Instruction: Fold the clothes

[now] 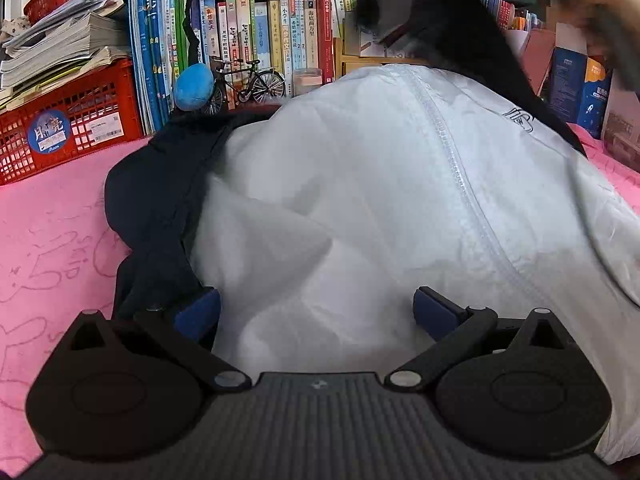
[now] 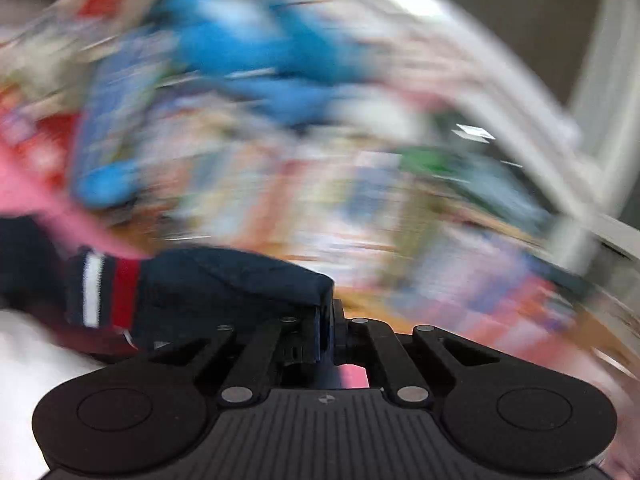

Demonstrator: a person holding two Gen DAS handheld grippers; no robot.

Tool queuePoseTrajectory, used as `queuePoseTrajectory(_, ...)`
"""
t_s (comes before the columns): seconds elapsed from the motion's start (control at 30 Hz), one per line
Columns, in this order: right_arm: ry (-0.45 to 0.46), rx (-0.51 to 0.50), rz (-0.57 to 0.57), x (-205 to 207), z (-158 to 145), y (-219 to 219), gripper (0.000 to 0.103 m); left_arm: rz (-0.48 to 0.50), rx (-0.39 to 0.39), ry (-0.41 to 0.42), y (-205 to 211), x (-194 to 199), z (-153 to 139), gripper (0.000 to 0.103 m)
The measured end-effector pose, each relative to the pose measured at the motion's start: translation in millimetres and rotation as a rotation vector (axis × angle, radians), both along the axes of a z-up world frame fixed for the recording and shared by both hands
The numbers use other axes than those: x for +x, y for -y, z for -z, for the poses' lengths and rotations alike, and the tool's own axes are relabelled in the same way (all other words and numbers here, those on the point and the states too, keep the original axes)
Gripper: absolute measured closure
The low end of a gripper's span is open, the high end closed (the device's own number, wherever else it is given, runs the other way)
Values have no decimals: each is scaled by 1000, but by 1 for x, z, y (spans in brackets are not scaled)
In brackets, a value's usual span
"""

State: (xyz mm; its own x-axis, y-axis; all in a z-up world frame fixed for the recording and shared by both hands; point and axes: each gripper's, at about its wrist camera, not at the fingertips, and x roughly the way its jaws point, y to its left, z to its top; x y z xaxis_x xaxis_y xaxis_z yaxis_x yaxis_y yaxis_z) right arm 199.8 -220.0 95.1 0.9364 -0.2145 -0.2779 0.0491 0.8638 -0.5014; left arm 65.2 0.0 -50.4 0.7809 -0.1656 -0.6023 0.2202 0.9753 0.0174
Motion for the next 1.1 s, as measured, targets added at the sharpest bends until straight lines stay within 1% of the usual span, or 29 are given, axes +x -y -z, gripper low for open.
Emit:
queuePoseTrajectory(0.03,18,20,71,-11,-10,34,98,-1,0,0,0,0,0,0)
queuePoseTrajectory(0.07,17,36,142,-22,-16,68,97,-2,0,-1,0,1,1,0)
queuePoseTrajectory(0.13,-11,44,281,-41,-12,132,97,-3,1,-3,0,1,0,0)
queuePoseTrajectory(0.2,-73,40,407,-56,8,186,96,-5,1,-7,1,2,-1,0)
queuePoseTrajectory(0.23,-125,57,450,-62,23,210,95,-5,2,-8,2,2,-1,0)
queuePoseTrajectory(0.3,-245,106,475,-75,55,244,91,-5,1,-10,2,2,-2,0)
queuePoseTrajectory(0.33,-296,121,472,-81,70,251,75,-4,0,-11,1,2,-2,0)
queuePoseTrajectory(0.37,-342,122,464,-87,83,253,45,-4,-1,-11,1,3,-2,0)
queuePoseTrajectory(0.43,-388,88,440,-101,99,246,11,-3,-3,-13,1,3,-2,0)
queuePoseTrajectory(0.47,-376,55,415,-110,98,237,8,-3,-3,-13,1,3,-2,0)
queuePoseTrajectory(0.53,-346,11,361,-126,88,213,7,-4,-4,-13,1,3,-2,0)
queuePoseTrajectory(0.57,-329,15,327,-131,77,198,5,-4,-3,-12,1,2,-2,0)
queuePoseTrajectory(0.6,-312,38,287,-133,64,185,4,-5,-3,-11,1,2,-2,0)
queuePoseTrajectory(0.63,-280,73,224,-133,49,169,0,-5,-3,-10,1,2,-2,0)
queuePoseTrajectory(0.67,-240,108,148,-131,34,151,0,-6,-3,-9,1,2,-2,0)
queuePoseTrajectory(0.7,-215,140,92,-123,20,135,0,-7,-3,-8,1,2,-1,0)
queuePoseTrajectory(0.77,-179,211,35,-106,-1,102,0,-8,-4,-5,1,1,-1,0)
queuePoseTrajectory(0.8,-171,257,-3,-89,-3,85,0,-9,-4,-3,1,1,-1,0)
queuePoseTrajectory(0.87,-189,373,-125,-48,-2,48,0,-10,-5,-1,1,1,-1,0)
queuePoseTrajectory(0.9,-220,433,-178,-24,3,27,0,-9,-5,-2,1,1,-1,0)
queuePoseTrajectory(0.93,-272,487,-201,3,10,8,0,-9,-5,-3,0,1,-2,0)
queuePoseTrajectory(0.97,-332,538,-198,32,19,-8,0,-8,-7,-3,0,1,-2,0)
queuePoseTrajectory(1.0,-409,598,-191,60,30,-24,0,-8,-9,-3,0,1,-2,0)
queuePoseTrajectory(1.07,-619,743,-163,107,64,-54,0,-4,-14,0,-1,1,-2,0)
queuePoseTrajectory(1.1,-689,776,-146,117,78,-64,0,-2,-17,2,-1,1,-2,0)
